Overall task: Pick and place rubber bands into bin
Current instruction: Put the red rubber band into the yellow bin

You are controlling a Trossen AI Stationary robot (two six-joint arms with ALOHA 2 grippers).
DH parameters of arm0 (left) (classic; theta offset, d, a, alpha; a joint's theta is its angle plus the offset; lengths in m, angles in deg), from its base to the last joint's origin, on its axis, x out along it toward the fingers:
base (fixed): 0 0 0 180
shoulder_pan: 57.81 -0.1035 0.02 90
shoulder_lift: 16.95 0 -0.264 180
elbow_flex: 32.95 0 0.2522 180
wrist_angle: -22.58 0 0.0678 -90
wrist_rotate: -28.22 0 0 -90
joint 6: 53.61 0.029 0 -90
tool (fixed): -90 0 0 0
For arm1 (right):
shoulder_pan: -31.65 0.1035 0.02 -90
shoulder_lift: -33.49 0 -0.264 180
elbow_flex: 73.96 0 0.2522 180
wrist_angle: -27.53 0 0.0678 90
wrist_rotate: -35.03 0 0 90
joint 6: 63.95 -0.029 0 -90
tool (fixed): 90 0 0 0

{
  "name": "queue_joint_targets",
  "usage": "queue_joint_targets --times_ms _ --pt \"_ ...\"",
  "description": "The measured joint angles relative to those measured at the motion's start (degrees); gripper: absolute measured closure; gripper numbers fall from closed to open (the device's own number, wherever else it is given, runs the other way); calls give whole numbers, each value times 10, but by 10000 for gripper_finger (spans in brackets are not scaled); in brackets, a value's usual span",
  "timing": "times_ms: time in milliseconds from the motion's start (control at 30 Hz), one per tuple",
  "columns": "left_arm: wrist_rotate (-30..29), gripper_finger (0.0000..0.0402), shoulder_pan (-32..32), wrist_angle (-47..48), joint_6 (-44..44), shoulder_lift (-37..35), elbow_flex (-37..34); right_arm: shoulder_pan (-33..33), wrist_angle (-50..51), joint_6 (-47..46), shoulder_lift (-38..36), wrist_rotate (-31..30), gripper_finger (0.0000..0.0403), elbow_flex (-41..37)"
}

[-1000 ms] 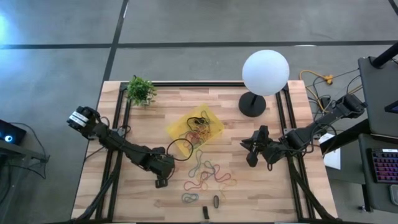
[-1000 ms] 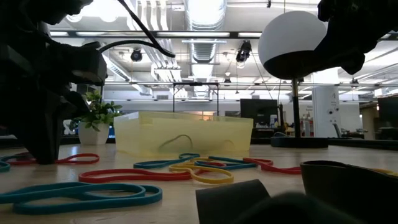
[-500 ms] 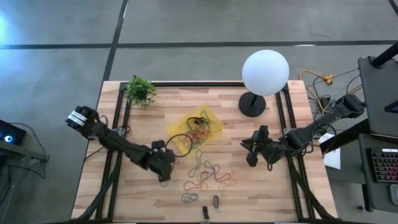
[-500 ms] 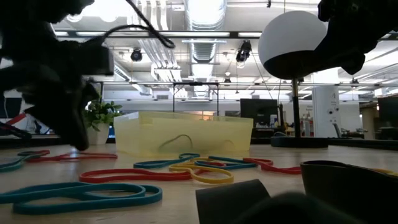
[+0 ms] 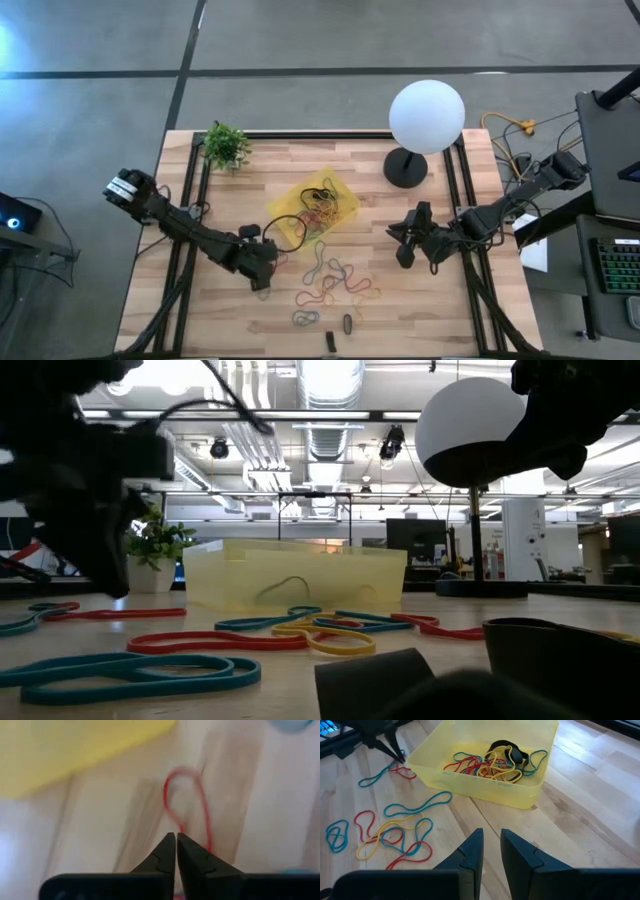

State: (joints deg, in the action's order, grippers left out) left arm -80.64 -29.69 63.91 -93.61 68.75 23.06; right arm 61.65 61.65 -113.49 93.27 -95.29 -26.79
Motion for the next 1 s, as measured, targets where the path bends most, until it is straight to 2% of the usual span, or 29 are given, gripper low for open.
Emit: queue_joint_targets --times_ms 167,467,633,800,1000 --pt "37 361 0 -11 1 6 0 0 -1 0 0 0 346 0" --pt "56 229 0 -30 -2 18 -4 0 -2 0 0 0 346 0" --pt "80 175 -2 -28 -15 40 -2 0 -4 -1 0 0 346 0" --pt "116 151 -4 -34 -39 59 1 0 -5 -4 0 0 346 0" --pt "167 158 -4 -71 -11 68 7 0 -6 -4 0 0 346 0"
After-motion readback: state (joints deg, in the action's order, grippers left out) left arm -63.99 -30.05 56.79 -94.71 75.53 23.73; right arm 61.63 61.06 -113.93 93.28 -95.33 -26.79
